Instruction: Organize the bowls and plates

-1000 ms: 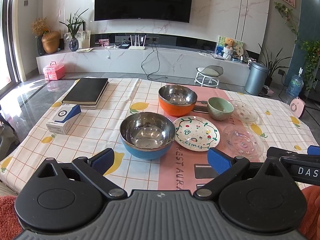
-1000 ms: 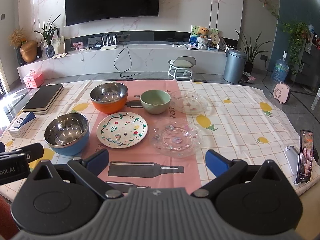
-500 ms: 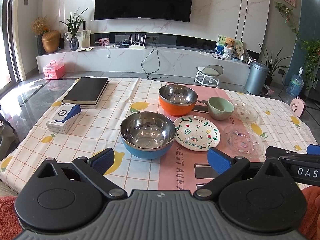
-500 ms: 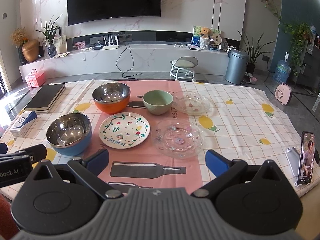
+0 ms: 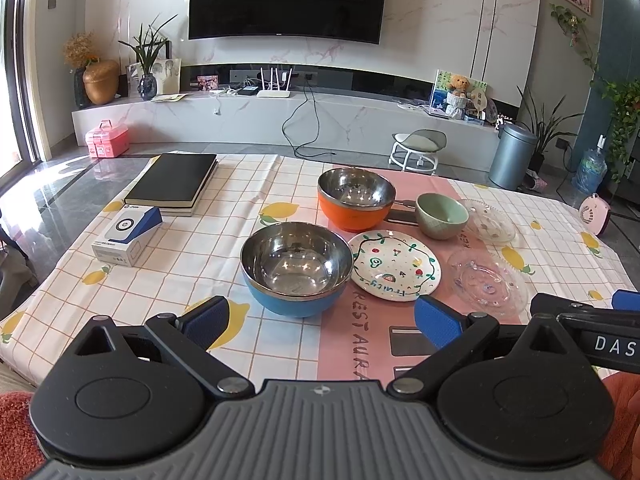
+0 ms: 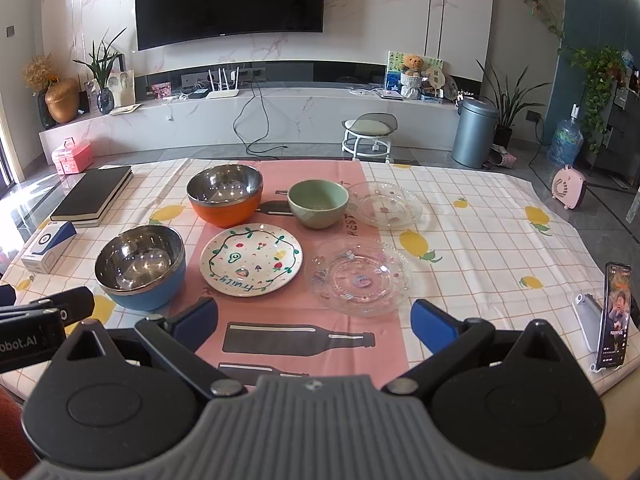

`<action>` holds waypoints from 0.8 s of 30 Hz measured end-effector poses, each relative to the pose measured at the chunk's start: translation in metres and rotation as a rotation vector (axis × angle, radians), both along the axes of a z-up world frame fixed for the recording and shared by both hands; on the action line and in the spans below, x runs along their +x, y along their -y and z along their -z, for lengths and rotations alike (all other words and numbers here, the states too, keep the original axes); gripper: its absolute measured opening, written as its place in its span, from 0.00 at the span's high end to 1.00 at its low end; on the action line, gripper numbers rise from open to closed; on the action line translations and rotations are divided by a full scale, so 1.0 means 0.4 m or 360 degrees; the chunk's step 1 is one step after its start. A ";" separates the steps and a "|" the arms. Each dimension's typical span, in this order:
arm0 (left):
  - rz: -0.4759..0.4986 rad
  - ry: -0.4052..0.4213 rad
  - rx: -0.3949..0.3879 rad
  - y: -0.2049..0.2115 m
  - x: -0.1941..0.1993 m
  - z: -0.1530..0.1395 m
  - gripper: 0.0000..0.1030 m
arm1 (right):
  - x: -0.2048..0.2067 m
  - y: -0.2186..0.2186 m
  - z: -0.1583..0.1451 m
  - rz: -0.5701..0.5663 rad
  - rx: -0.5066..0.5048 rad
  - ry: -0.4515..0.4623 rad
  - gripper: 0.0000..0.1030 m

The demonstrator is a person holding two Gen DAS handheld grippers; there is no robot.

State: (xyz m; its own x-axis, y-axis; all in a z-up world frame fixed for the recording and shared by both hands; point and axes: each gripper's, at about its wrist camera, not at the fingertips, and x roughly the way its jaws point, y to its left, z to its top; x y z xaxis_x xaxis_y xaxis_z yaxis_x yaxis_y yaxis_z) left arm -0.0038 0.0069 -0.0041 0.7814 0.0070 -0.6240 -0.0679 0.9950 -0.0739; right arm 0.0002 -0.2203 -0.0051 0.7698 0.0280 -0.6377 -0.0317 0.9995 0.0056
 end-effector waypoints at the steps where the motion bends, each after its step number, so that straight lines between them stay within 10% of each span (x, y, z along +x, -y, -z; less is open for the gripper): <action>1: 0.0007 -0.0002 -0.0004 -0.001 0.000 0.002 0.00 | 0.000 -0.001 0.001 -0.0002 0.0002 0.0005 0.02; 10: 0.0132 -0.0032 -0.0017 -0.019 0.020 -0.003 0.08 | -0.004 0.006 0.020 -0.0072 0.0045 0.0076 0.03; 24: 0.0067 -0.0137 -0.0080 -0.126 0.172 0.007 0.38 | 0.137 -0.034 0.080 -0.0122 0.0195 -0.0067 0.31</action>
State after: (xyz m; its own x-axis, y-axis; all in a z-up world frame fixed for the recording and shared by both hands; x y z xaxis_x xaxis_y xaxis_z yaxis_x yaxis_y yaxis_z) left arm 0.0649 0.0573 -0.0068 0.7239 -0.0578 -0.6874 -0.0343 0.9922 -0.1196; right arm 0.0550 -0.2068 -0.0370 0.7349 0.1652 -0.6577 -0.1049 0.9859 0.1304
